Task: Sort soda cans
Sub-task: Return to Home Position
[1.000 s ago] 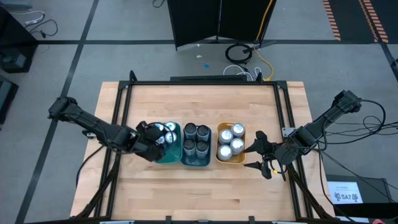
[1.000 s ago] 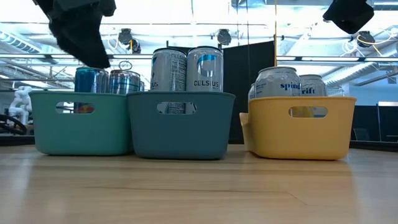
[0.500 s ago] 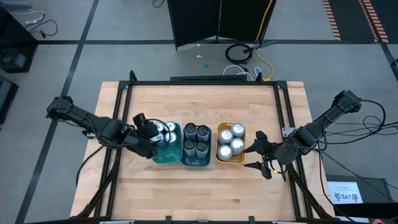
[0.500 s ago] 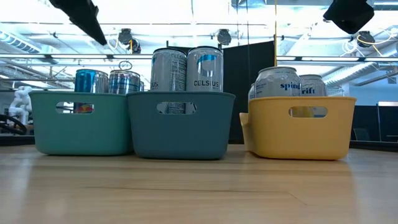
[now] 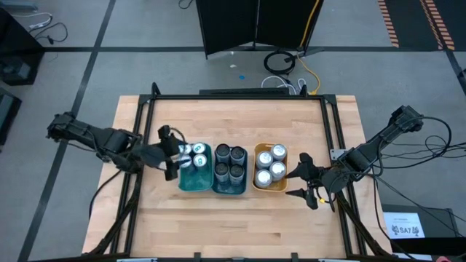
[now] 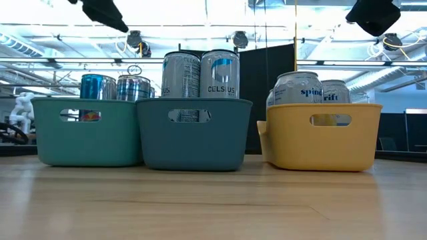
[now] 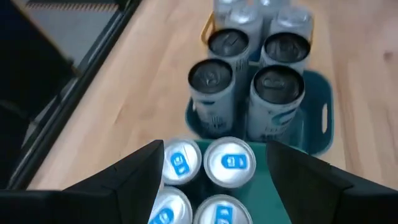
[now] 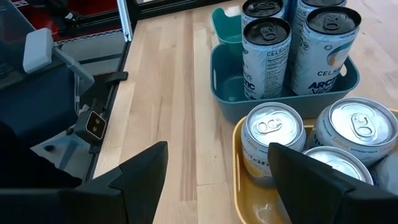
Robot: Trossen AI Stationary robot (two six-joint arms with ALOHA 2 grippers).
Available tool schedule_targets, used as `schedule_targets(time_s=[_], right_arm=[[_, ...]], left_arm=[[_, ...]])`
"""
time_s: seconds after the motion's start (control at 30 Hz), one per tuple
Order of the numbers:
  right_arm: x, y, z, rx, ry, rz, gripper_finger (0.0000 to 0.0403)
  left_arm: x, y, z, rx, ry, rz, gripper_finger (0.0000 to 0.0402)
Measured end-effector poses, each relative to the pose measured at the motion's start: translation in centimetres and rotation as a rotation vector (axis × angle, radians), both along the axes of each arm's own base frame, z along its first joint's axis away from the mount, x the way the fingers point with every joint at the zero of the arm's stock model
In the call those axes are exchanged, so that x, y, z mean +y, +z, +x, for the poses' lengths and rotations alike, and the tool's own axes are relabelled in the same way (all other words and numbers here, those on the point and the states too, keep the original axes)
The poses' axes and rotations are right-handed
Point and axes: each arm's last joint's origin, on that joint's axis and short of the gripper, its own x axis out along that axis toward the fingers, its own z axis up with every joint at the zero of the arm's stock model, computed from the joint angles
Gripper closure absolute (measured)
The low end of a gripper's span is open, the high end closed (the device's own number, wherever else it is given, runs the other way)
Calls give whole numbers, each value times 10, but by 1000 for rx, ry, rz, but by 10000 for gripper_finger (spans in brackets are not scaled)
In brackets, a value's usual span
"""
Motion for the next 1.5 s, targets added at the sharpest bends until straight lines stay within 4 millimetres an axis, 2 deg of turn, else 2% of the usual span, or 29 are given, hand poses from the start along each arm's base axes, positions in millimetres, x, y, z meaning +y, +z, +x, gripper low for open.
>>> schedule_targets(time_s=[0.17,0.37,0.53,0.73,0.9,1.23,1.37,1.5], right_arm=[[-3,0,2,-1,-19,-1,133],[-6,1,4,-7,-39,8,133],[-7,1,5,-4,-65,32,133],[-10,1,6,-4,-80,36,133],[-12,1,8,-5,-98,40,133],[-13,0,9,1,-112,62,133],[-12,-1,9,4,-111,61,133],[-12,-1,9,6,-111,60,133]], left_arm=[[20,-21,-18,-127,-66,-23,111],[37,-49,-52,-269,-21,-57,111],[40,-67,-77,-436,-100,-140,111],[40,-86,-94,-572,-173,-203,111],[40,-105,-98,-605,-169,-226,111],[37,-131,-84,-658,-229,-248,111],[36,-150,-76,-716,-253,-258,111],[36,-151,-75,-702,-250,-226,111]])
